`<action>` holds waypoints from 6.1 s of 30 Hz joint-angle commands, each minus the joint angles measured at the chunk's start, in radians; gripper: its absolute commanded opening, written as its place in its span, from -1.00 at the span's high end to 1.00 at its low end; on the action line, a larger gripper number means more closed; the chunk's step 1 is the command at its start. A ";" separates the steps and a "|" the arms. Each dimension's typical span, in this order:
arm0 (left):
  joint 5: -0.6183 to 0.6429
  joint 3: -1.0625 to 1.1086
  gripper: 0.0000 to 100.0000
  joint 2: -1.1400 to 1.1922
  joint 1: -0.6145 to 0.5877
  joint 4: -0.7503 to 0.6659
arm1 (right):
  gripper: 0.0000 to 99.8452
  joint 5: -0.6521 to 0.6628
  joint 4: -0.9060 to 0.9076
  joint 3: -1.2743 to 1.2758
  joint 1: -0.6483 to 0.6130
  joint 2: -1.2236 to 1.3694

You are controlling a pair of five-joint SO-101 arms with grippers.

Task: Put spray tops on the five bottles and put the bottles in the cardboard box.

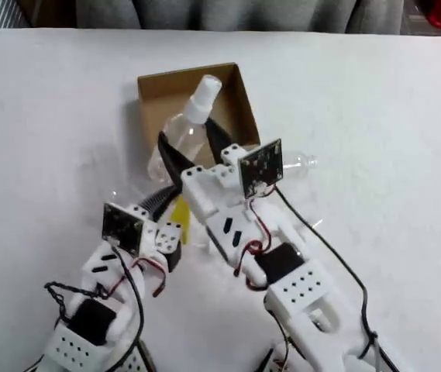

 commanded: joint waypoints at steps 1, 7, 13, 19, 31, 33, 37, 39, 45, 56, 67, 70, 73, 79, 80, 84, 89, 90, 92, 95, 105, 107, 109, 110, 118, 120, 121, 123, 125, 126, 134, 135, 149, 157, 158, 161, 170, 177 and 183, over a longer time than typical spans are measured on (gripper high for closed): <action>-0.014 -0.002 0.96 -0.013 -0.015 -0.038 | 0.97 -0.009 0.145 -0.032 -0.005 -0.104; -0.014 -0.002 0.96 -0.013 -0.015 -0.038 | 0.97 -0.005 0.343 -0.032 -0.042 -0.232; -0.014 -0.002 0.96 -0.013 -0.021 -0.034 | 0.97 0.002 0.435 -0.031 -0.027 -0.289; -0.014 -0.002 0.96 -0.013 -0.097 -0.017 | 0.97 0.002 0.463 -0.032 0.070 -0.315; -0.014 -0.026 0.96 -0.013 -0.213 0.052 | 0.97 0.021 0.392 -0.044 0.153 -0.306; -0.043 -0.048 0.96 -0.013 -0.298 0.098 | 0.97 0.074 0.374 -0.044 0.153 -0.305; -0.153 -0.052 0.96 -0.013 -0.469 0.232 | 0.97 0.107 0.338 -0.043 0.170 -0.303; -0.180 -0.052 0.96 -0.013 -0.521 0.269 | 0.97 0.107 0.302 -0.041 0.186 -0.289; -0.183 -0.023 0.96 -0.013 -0.598 0.302 | 0.97 0.109 0.165 -0.077 0.237 -0.076; -0.184 -0.002 0.95 -0.013 -0.595 0.318 | 0.97 0.107 -0.094 -0.256 0.315 0.390; -0.184 -0.002 0.95 -0.013 -0.598 0.319 | 0.97 0.107 -0.150 -0.494 0.326 0.731; -0.184 -0.002 0.95 -0.013 -0.598 0.319 | 0.97 0.107 -0.150 -0.542 0.349 0.780; -0.184 -0.002 0.95 -0.013 -0.598 0.319 | 0.97 0.107 -0.150 -0.585 0.378 0.823; -0.184 -0.002 0.95 -0.013 -0.599 0.318 | 0.97 0.106 -0.150 -0.680 0.421 0.943; -0.184 -0.002 0.95 -0.013 -0.599 0.313 | 0.97 0.101 -0.150 -0.684 0.426 0.957; -0.184 -0.002 0.95 -0.013 -0.599 0.310 | 0.97 0.100 -0.128 -0.666 0.437 0.946; -0.184 -0.002 0.95 -0.013 -0.599 0.310 | 0.97 0.101 -0.050 -0.589 0.440 0.820; -0.184 -0.002 0.95 -0.013 -0.599 0.310 | 0.97 0.103 -0.033 -0.569 0.440 0.789; -0.184 -0.002 0.95 -0.013 -0.599 0.310 | 0.97 0.107 0.013 -0.534 0.440 0.720; -0.184 -0.002 0.95 -0.013 -0.599 0.310 | 0.97 0.109 0.142 -0.483 0.456 0.604; -0.184 -0.002 0.95 -0.013 -0.599 0.310 | 0.97 0.259 0.613 -0.462 0.588 0.372; -0.183 -0.002 0.95 -0.013 -0.599 0.311 | 0.97 0.281 0.676 -0.462 0.628 0.357; -0.178 -0.002 0.95 -0.013 -0.599 0.310 | 0.97 0.325 0.739 -0.462 0.657 0.341; -0.176 -0.002 0.95 -0.015 -0.599 0.308 | 0.97 0.347 0.776 -0.460 0.670 0.334; -0.175 -0.112 0.96 -0.012 -0.659 0.325 | 0.97 0.385 0.989 -0.425 0.690 0.308; -0.175 -0.212 0.96 -0.012 -0.628 0.410 | 0.97 0.385 0.986 -0.397 0.690 0.308; -0.175 -0.261 0.96 -0.010 -0.618 0.439 | 0.97 0.385 0.984 -0.384 0.694 0.308; -0.175 -0.353 0.96 0.018 -0.602 0.466 | 0.97 0.382 0.960 -0.351 0.696 0.308; -0.175 -0.451 0.96 0.104 -0.599 0.471 | 0.97 0.350 0.918 -0.322 0.707 0.308; -0.175 -0.508 0.96 0.166 -0.599 0.473 | 0.97 0.333 0.900 -0.311 0.720 0.308; -0.173 -0.965 0.95 0.723 -0.598 0.489 | 0.97 0.313 0.852 -0.293 0.740 0.308; -0.164 -1.010 0.95 0.782 -0.598 0.489 | 0.97 0.311 0.852 -0.293 0.739 0.308; 0.015 -1.286 0.95 1.359 -0.401 0.318 | 0.97 0.321 0.852 -0.293 0.745 0.308; 0.017 -1.297 0.89 1.572 -0.387 0.126 | 0.97 0.316 0.851 -0.295 0.740 0.308; 0.017 -1.297 0.83 1.584 -0.387 0.120 | 0.97 0.313 0.851 -0.295 0.740 0.308; 0.018 -1.290 0.62 1.609 -0.389 0.117 | 0.97 0.311 0.837 -0.295 0.739 0.308; 0.012 -1.303 0.57 1.753 -0.395 0.017 | 0.97 0.311 0.831 -0.293 0.739 0.312; 0.017 -1.395 0.57 1.905 -0.398 0.018 | 0.97 0.319 0.831 -0.292 0.740 0.317; 0.017 -1.490 0.58 2.060 -0.437 0.018 | 0.97 0.321 0.800 -0.259 0.740 0.308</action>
